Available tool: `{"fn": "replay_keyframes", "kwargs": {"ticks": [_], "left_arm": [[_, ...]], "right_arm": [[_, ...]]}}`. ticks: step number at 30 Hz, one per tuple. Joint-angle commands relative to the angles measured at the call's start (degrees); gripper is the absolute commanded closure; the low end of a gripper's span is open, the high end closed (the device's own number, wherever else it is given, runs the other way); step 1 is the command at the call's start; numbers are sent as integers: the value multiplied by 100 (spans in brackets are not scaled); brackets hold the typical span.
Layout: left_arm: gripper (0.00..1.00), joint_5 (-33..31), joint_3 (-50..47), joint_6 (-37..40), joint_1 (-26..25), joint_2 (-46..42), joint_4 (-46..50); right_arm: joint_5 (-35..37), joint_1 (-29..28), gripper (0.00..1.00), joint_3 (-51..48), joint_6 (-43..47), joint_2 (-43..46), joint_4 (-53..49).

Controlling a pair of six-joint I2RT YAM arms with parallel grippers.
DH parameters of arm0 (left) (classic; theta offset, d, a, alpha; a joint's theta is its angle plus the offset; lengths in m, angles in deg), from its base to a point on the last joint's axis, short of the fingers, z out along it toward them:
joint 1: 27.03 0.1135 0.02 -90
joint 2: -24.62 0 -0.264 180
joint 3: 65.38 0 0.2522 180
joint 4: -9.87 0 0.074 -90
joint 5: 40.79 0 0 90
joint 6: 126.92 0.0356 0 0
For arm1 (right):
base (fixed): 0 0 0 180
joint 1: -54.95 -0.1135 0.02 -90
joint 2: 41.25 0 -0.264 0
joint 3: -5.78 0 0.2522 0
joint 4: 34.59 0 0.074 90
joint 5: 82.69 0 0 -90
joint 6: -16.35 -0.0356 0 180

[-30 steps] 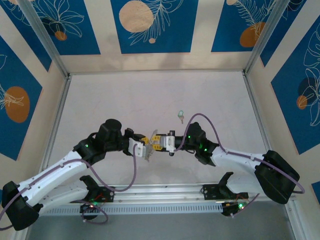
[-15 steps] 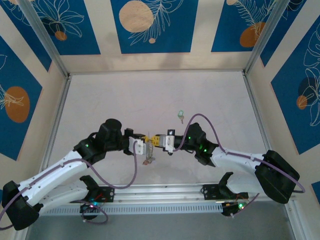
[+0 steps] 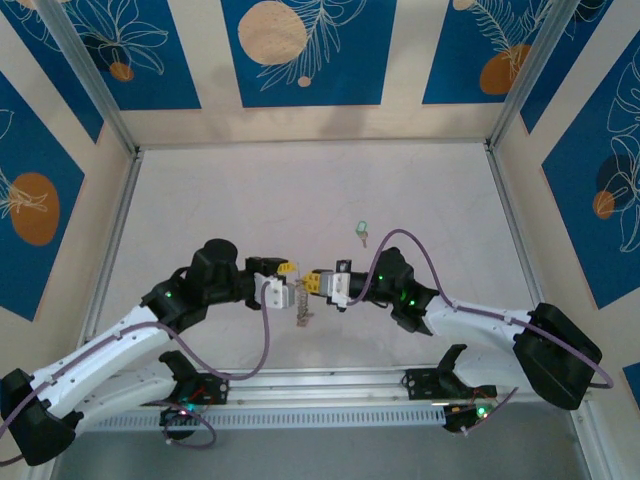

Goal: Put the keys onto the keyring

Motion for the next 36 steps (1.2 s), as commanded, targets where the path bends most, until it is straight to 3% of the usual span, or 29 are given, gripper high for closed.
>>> {"fn": "replay_keyframes", "kwargs": {"ticks": [1,6,19,36], "left_arm": [[62,-68,-27,49,-44,-90,-72],[68,10,-4,49,-38,-21,-81],[68,166,-34,-107,-45,158,-359],[88,451,-64,-414,-42,296,-690]], "right_arm": [[89,-14,100,-50,138,145,74],[152,-20,100,-93,165,223,59],[-116,-4,100,-172,-150,70,632],[-243,-2,100,-234,-244,27,745]]}}
